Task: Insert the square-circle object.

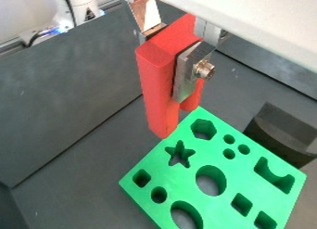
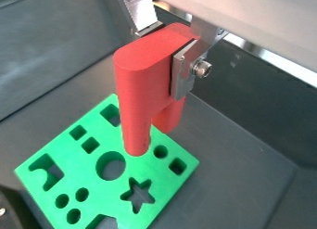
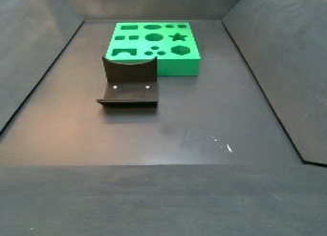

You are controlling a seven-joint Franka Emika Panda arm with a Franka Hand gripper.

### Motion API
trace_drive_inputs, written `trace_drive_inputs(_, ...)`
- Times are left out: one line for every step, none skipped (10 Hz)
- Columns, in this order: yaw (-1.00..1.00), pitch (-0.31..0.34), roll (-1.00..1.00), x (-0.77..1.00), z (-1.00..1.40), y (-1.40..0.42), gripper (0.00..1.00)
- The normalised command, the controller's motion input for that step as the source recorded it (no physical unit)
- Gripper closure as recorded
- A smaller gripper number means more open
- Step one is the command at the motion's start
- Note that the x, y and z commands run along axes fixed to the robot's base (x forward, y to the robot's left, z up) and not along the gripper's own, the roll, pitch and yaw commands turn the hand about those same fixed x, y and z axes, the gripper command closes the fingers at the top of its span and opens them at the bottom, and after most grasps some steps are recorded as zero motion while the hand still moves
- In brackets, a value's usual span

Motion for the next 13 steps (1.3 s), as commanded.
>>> trace_drive_inputs(-1.00,-0.026,0.00,-0.06,-0.79,0.00,1.00)
trace_drive_inputs(-1.00,-0.027,0.00,-0.06,-0.79,0.00,1.00)
trace_drive_inputs(-1.00,-0.006,-0.01,-0.06,-0.77,0.00,1.00)
trace_drive_inputs(-0.97,0.000,-0.05,-0.02,-0.66,0.00,1.00)
trace_drive_inputs(-0.91,0.064,-0.09,0.00,-0.57,-0.01,1.00)
trace_drive_inputs(-0.83,0.160,-0.13,0.00,-0.46,-0.04,1.00)
trace_drive_inputs(-0.76,0.243,-0.16,0.00,-0.36,-0.07,1.00)
trace_drive_inputs(-0.77,0.254,-0.18,0.00,-0.32,-0.05,1.00)
trace_drive_inputs(-0.84,0.189,-0.19,0.00,-0.31,0.00,1.00)
trace_drive_inputs(-0.91,0.000,-0.13,0.00,-0.41,-0.01,1.00)
trace_drive_inputs(-0.98,-0.087,-0.07,-0.05,-0.52,-0.02,1.00)
trace_drive_inputs(-1.00,-0.116,-0.06,-0.06,-0.55,-0.02,1.00)
trace_drive_inputs(-1.00,-0.113,-0.06,-0.05,-0.56,-0.02,1.00)
